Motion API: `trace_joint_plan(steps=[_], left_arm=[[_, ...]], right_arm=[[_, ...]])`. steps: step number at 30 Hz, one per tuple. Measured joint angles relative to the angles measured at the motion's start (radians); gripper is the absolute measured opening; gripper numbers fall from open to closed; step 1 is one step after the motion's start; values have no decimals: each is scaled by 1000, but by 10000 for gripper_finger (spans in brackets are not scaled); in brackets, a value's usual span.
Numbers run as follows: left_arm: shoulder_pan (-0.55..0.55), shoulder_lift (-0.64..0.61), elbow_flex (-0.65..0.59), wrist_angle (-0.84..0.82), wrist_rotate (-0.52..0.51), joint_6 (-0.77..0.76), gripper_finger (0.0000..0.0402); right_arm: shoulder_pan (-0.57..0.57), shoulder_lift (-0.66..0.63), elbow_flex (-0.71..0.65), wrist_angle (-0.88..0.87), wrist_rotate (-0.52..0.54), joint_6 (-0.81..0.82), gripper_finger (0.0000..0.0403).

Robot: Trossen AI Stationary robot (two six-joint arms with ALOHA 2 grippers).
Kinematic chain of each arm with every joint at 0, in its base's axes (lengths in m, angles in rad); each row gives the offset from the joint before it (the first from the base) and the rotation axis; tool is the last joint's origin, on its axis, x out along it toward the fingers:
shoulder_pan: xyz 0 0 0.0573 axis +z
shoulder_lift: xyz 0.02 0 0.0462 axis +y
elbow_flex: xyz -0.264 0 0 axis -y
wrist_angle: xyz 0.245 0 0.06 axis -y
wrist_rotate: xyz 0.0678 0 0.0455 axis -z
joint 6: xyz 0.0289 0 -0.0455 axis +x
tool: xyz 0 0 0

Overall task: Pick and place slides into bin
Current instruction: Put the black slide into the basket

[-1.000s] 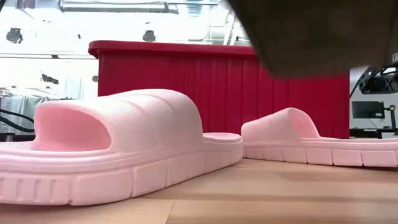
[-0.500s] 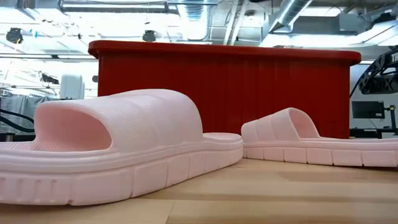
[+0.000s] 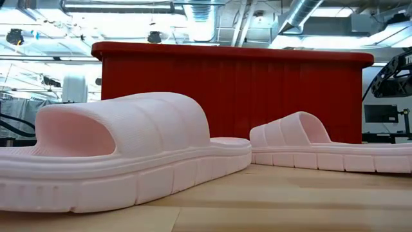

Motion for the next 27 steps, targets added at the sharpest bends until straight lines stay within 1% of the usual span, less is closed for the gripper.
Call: trace_joint_plan(steps=[3,6,10,13,15,19,24,27], left_arm=[[70,-43,0,-47,22,11,13],[150,-73,0,-80,78,27,13],[268,-87,0,-88,151,93,13],[377,-86,-2,-63,244,141,12],[452,-80,-15,-10,295,180,12],[576,-68,-35,32,321,242,12],[714,-68,-86,79,394,228,12],[766,-67,-131,73,403,208,12]], right_arm=[[0,0,0,0,0,0,60],[0,0,0,0,0,0,60],[0,0,0,0,0,0,60],[0,0,0,0,0,0,60],[0,0,0,0,0,0,60],[0,0,0,0,0,0,60],[0,0,0,0,0,0,60],[0,0,0,0,0,0,60]])
